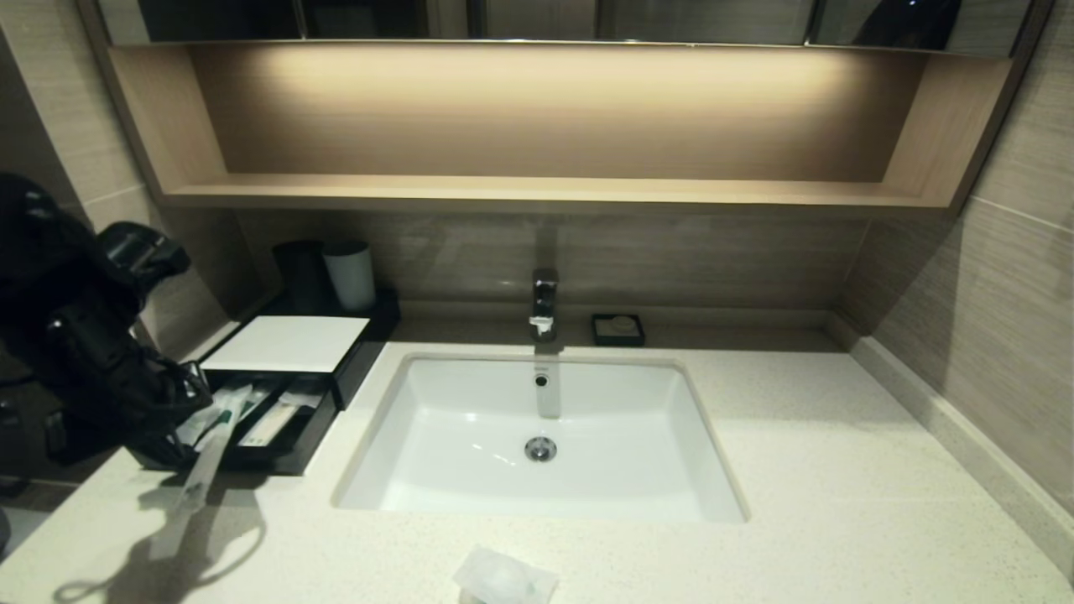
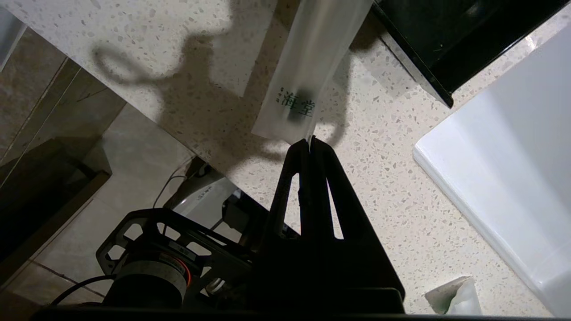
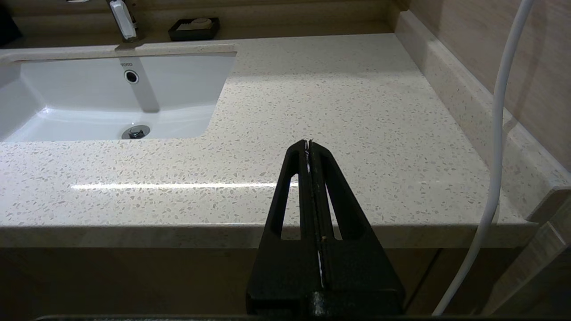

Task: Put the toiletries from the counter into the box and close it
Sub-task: Place the bathroom toiletry into the drawer

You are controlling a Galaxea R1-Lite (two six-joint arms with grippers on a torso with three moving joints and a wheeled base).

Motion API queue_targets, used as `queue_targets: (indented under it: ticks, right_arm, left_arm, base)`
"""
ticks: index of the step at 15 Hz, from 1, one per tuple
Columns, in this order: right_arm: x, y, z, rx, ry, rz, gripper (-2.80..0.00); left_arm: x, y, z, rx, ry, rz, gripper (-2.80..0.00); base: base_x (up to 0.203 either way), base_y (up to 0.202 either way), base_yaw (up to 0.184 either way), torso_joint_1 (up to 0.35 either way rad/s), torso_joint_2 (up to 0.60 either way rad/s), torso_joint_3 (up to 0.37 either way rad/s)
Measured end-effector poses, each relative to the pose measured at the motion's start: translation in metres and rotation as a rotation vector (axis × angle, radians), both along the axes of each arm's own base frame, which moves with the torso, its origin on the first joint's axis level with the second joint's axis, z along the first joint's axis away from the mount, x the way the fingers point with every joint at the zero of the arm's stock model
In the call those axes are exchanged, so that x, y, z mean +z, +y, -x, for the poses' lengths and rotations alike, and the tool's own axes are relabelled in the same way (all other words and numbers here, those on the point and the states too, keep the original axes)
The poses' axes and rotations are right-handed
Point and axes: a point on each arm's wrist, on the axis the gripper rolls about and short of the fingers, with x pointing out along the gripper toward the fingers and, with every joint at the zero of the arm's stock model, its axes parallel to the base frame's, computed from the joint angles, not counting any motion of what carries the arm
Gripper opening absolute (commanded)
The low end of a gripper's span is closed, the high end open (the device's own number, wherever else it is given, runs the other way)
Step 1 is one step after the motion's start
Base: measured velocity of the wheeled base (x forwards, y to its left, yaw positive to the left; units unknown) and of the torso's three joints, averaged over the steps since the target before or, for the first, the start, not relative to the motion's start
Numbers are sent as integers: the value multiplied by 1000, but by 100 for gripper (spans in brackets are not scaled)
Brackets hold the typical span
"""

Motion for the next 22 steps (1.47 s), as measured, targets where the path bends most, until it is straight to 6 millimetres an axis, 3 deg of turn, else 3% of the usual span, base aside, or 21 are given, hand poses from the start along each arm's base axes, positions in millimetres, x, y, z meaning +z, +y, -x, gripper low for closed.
queue_targets:
  ticks: [15,16,22]
  right_arm:
    - [0,0,0,0,0,0,-280]
    - [0,0,0,0,0,0,-280]
    - [0,0,0,0,0,0,-280]
  left_arm:
    - [-26,2,1,-13,96,114,-280]
    - [-26,3,0,-11,93,112,0]
    - [-29,9,-5,7,66,107,0]
  base:
    - [0,0,0,0,0,0]
    - [0,0,0,0,0,0]
    - [0,0,0,0,0,0]
